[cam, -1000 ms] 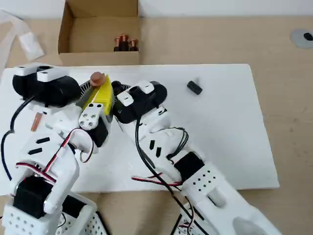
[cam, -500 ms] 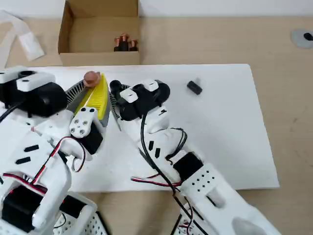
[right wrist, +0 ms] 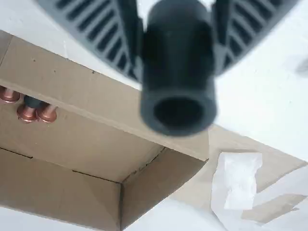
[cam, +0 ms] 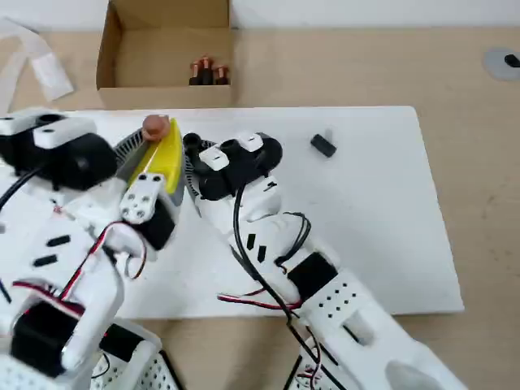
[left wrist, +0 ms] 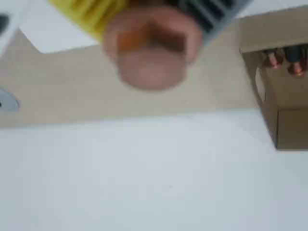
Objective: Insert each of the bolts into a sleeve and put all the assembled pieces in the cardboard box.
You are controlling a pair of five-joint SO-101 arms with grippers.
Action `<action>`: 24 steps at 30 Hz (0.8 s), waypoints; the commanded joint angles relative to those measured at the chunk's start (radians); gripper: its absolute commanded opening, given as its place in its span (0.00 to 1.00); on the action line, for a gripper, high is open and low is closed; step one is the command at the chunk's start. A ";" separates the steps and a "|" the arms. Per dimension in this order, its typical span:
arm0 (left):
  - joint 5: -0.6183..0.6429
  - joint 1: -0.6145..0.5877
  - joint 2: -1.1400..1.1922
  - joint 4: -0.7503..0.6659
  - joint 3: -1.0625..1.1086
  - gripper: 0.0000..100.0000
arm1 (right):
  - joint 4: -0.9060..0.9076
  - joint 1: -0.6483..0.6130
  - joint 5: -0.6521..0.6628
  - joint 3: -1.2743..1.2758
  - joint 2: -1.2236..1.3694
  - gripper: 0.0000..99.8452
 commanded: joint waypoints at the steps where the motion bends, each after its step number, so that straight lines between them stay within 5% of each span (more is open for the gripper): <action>1: -0.011 -0.014 -0.007 -0.078 0.008 0.00 | -0.029 0.005 -0.011 -0.019 -0.019 0.01; 24: -0.014 -0.034 -0.005 -0.298 0.169 0.00 | -0.026 0.005 -0.011 -0.016 -0.018 0.01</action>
